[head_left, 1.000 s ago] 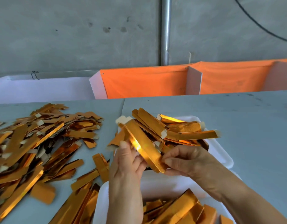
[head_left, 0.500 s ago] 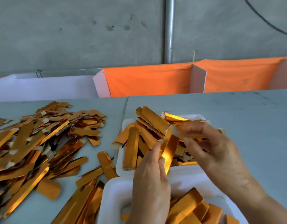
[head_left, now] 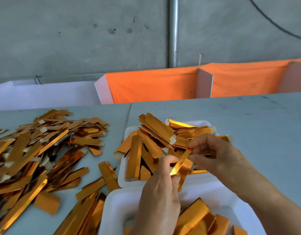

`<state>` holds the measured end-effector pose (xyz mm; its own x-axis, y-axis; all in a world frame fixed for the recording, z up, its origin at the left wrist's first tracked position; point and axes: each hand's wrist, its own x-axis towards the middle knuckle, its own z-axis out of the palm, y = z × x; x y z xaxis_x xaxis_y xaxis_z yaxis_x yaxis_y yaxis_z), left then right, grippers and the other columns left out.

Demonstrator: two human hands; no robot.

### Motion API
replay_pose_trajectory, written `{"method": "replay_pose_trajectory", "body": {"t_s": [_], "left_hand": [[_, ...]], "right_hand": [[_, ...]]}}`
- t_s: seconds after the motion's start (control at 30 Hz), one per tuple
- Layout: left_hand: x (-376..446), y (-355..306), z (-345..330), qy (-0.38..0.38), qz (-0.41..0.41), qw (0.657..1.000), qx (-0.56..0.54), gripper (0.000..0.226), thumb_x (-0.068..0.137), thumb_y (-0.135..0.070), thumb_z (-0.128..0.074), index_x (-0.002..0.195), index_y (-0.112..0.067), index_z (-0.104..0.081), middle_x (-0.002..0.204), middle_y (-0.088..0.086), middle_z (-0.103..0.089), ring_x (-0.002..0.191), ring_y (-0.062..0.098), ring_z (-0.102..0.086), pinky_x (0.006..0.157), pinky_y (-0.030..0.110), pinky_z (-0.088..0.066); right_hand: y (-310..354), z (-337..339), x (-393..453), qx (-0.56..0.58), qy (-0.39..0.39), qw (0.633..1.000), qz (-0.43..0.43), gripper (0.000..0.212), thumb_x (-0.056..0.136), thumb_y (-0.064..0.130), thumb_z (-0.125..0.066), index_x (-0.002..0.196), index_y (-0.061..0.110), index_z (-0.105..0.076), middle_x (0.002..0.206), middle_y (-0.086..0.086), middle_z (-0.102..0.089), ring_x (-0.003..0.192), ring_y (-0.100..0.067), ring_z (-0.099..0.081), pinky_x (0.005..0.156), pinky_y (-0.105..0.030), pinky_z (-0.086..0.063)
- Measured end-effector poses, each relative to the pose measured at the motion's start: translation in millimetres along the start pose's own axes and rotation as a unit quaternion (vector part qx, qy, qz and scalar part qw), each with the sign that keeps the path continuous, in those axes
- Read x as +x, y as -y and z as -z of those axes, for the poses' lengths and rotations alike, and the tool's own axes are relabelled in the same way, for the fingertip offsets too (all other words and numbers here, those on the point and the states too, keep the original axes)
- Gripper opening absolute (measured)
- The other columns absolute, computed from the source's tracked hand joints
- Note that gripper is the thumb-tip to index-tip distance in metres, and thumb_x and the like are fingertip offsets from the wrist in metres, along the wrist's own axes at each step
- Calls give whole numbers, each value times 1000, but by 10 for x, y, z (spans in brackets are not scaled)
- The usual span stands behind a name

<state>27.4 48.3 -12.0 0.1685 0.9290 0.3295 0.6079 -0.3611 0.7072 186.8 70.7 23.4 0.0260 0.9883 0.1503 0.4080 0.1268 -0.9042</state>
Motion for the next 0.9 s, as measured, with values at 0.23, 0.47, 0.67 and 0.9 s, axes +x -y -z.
{"method": "replay_pose_trajectory", "body": {"t_s": [0.23,0.47,0.67,0.9], "left_hand": [[20,-16,72,-26,-23,998,43,32,97,-29,-46,122,-46,-37,106,-27,-45,94,-5,-46,72,7,-39],[10,-127,-78,-13,-20,979,201,62,71,-54,-72,123,-24,-59,104,-10,-57,89,6,-60,62,9,-43],[12,-90,-142,-32,-41,971,231,63,42,-42,-92,96,-18,-72,78,-8,-63,68,9,-65,48,10,-47],[27,-76,-97,-73,-39,988,132,44,81,-38,-70,121,-31,-53,118,-17,-49,91,0,-52,56,-1,-24]], "right_hand": [[-1,-27,4,12,16,1000,-3,35,81,-4,-68,92,29,-66,92,-2,-65,77,-8,-65,52,-15,-47],[-4,-52,-36,42,-15,999,0,33,82,-5,-67,88,28,-69,86,-5,-62,63,-2,-60,53,-13,-48],[3,-68,-47,45,-20,999,-3,30,82,-3,-68,85,27,-68,83,-4,-67,61,-3,-62,53,-13,-48],[57,-49,-42,47,6,999,17,31,80,-1,-71,86,29,-67,85,2,-67,68,1,-62,58,-14,-50]]}}
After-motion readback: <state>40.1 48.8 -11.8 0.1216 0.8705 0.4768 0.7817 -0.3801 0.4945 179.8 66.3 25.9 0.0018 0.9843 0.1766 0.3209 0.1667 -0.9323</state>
